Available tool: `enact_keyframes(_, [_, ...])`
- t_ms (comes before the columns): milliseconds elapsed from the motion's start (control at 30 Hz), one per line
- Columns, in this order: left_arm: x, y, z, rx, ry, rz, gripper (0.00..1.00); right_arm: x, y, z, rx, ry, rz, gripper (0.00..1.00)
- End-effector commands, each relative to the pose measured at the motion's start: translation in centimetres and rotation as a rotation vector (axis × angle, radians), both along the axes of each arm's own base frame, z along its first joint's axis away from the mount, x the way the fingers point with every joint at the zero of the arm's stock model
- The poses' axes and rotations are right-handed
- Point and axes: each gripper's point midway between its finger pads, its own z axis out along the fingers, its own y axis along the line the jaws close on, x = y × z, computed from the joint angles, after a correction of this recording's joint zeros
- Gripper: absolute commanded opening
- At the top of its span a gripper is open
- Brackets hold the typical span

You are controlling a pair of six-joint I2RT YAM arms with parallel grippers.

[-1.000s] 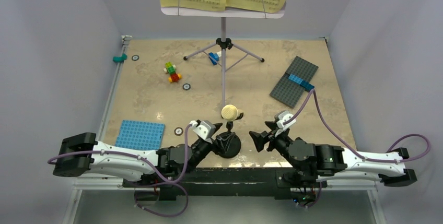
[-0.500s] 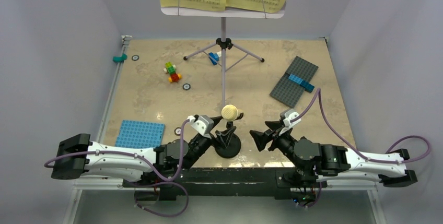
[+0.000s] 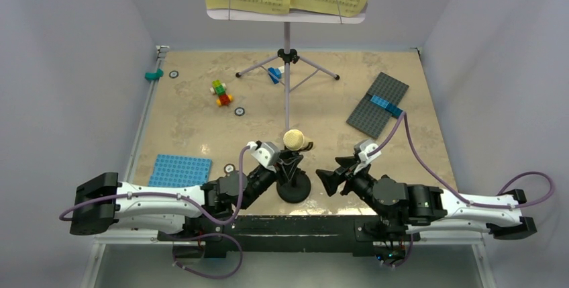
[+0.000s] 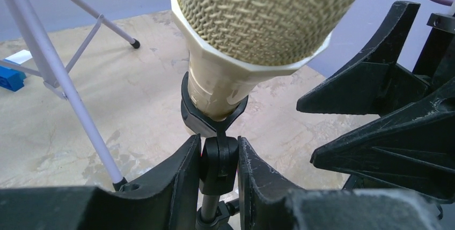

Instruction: Pack up the instrument practice props

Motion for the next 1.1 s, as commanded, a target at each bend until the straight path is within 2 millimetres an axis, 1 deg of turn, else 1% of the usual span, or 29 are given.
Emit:
enact_keyframes(0, [-0.6,-1.0,-0.8,-0.008,0.041,-0.048,0.0,0.0,0.7,1.6,0.074,0.008,0.003,0.75])
enact_keyframes(133, [-0.9,-1.1,-3.0,0.028,0.061,-0.06,0.0,-0.1,1.7,0.0,0.081,0.065,0.035,0.75])
enact_keyframes(167, [-0.9,-1.1,-3.6,0.041,0.064,-0.061,0.0,0.2,1.8,-0.5,0.088,0.089,0.03,0.75])
enact_keyframes(267, [-1.1,-1.2,-5.3,0.082,0.078,-0.059,0.0,0.3,2.2,-1.2,0.133,0.137,0.056,0.75])
enact_keyframes(433, [-1.5,-1.3,-7.7,0.125,0.106,-0.063,0.0,0.3,2.2,-1.6,0.138,0.148,0.068,0.75])
enact_keyframes(633, [-1.6,-1.2,-9.7,0.143,0.139,-0.056,0.0,0.2,2.4,-2.0,0.128,0.157,0.083,0.75])
enact_keyframes(733, [-1.8,-1.2,-10.7,0.16,0.156,-0.059,0.0,0.2,2.1,-2.0,0.129,0.155,0.078,0.75])
enact_keyframes(867, [-2.1,-1.1,-12.0,0.177,0.177,-0.059,0.0,0.3,1.8,-1.6,0.119,0.113,0.091,0.75])
enact_keyframes(933, [-2.2,-0.9,-12.4,0.176,0.183,-0.064,0.0,0.4,1.8,-1.6,0.087,0.057,0.115,0.75])
enact_keyframes(1033, [-2.4,-0.9,-13.2,0.19,0.193,-0.072,0.0,1.2,1.5,-1.4,0.045,-0.041,0.109,0.73])
enact_keyframes(1067, [-2.5,-0.9,-13.5,0.192,0.197,-0.073,0.0,1.6,1.6,-0.8,0.039,-0.087,0.103,0.72])
